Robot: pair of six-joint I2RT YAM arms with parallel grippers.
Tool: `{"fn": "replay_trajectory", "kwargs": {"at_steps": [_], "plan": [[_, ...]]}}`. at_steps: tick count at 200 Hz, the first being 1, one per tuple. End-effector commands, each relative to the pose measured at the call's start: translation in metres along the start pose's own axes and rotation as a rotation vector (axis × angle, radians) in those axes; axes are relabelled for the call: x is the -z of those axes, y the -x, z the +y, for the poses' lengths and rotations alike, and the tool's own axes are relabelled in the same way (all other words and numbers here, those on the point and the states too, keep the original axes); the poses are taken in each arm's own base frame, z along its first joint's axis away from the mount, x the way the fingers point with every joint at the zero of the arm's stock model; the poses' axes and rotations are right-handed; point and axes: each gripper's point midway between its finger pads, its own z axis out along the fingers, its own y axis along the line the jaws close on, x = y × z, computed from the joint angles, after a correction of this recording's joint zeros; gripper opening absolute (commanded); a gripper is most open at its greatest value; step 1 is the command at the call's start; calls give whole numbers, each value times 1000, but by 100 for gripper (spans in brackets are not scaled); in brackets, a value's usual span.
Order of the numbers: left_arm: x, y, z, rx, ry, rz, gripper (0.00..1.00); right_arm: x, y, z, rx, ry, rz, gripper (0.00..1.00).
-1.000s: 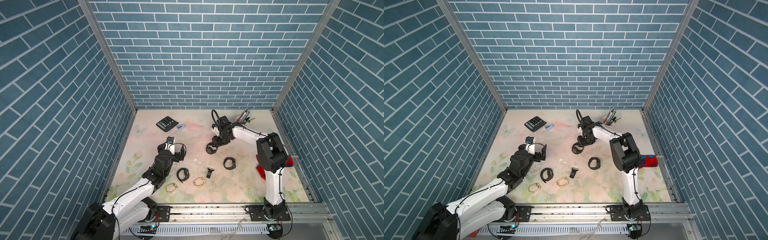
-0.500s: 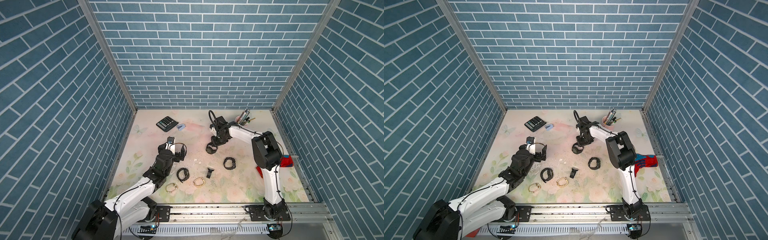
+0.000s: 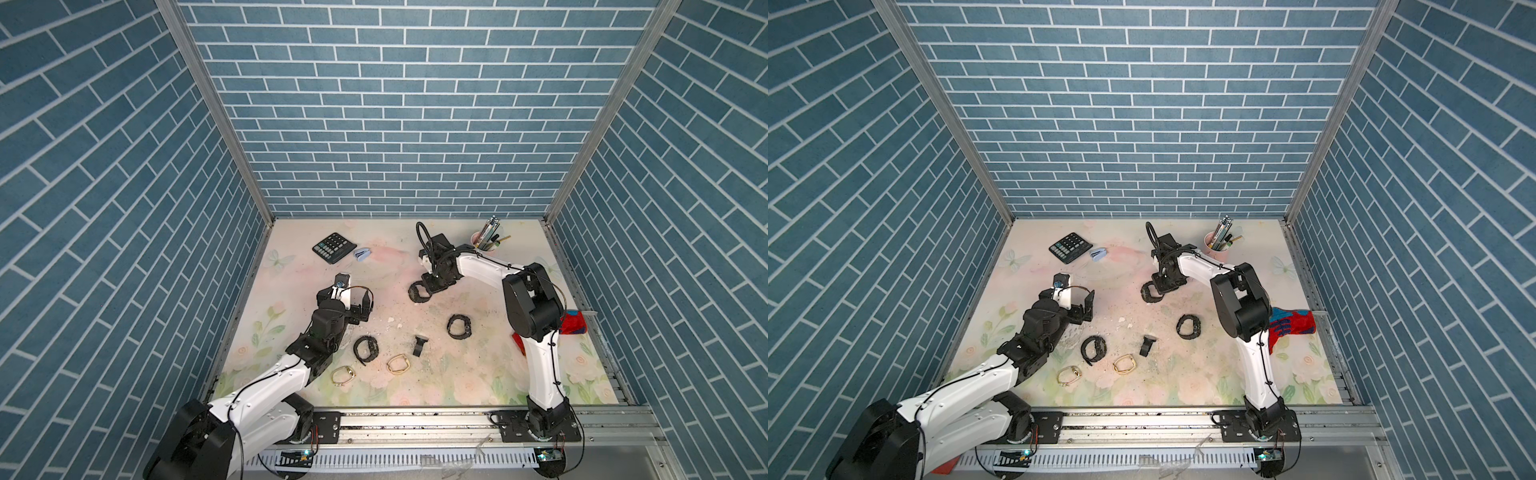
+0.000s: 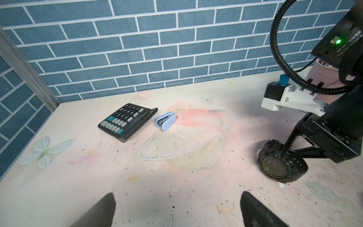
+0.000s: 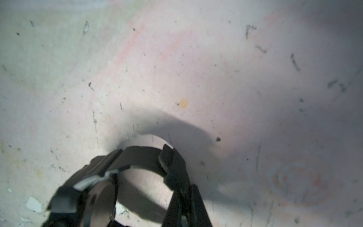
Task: Wipe the watch dial
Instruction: Pick up the watch at the center of the board.
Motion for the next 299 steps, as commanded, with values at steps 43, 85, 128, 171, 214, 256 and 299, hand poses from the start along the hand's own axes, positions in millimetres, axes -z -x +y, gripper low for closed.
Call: {"fn": "replay_trajectory", "kwargs": {"at_steps": [43, 85, 128, 171, 214, 256, 299], "plan": [[-1, 3, -2, 5, -9, -3, 99, 9, -8, 2, -12, -13, -23, 1], [0, 3, -4, 6, -22, -7, 100, 25, 4, 3, -20, -17, -108, 0], [1, 6, -8, 12, -47, -23, 100, 55, 18, 2, -26, -33, -260, 0], [5, 12, -21, 33, -131, -72, 100, 92, 28, 7, -20, -19, -436, 0], [18, 32, -53, 81, -329, -144, 99, 140, 26, 17, 8, 10, -581, 0], [36, 56, -96, 134, -603, -167, 100, 193, 14, 30, 25, 62, -716, 0], [81, 101, -132, 150, -907, -356, 100, 254, 7, 52, 66, 159, -872, 0]]}}
